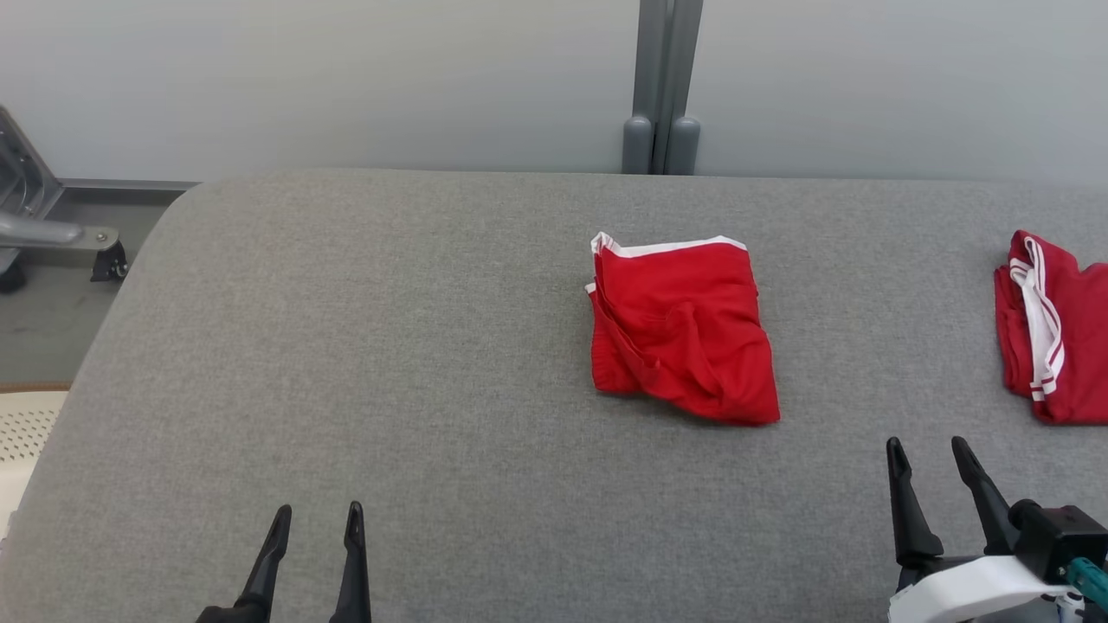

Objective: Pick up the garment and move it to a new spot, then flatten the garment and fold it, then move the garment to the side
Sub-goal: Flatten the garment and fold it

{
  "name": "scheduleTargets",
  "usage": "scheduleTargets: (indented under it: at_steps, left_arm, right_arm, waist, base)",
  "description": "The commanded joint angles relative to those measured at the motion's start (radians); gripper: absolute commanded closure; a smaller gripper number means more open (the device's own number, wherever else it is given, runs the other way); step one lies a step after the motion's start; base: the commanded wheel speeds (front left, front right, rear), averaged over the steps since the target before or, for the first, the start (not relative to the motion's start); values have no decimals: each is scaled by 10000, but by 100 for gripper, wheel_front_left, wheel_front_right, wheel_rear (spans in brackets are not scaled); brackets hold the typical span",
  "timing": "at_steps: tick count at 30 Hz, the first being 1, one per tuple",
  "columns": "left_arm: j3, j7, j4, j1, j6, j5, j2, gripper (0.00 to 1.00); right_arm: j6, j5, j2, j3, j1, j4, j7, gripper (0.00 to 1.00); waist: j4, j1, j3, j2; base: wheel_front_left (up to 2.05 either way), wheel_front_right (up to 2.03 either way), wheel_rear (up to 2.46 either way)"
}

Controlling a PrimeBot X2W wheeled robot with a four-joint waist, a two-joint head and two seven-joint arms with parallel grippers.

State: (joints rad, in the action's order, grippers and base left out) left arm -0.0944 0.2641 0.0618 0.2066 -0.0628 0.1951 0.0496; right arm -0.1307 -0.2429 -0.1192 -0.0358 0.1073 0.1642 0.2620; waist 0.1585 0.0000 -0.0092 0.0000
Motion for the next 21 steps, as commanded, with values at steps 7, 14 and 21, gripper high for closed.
scheduleTargets:
  at_steps: [7, 14, 21]
  left_arm:
    - [-39, -1, -14, -349, -201, 58, 19, 0]
    - [-182, -1, 148, -1162, -412, 198, 19, 0]
    - [-452, -1, 313, -1711, -488, 417, 19, 0]
  right_arm:
    - [1, 118, -283, 261, -1594, 329, 30, 100]
    - [1, 950, -416, 1228, -4698, 2289, -369, 100]
    - [5, 1309, -100, 2180, -6531, 4950, -621, 100]
  waist:
    - [7, 0, 796, 0]
    - [269, 0, 1946, 0]
    - [772, 0, 2413, 0]
  base:
    - [0, 0, 0]
    - [0, 0, 0]
    - [0, 0, 0]
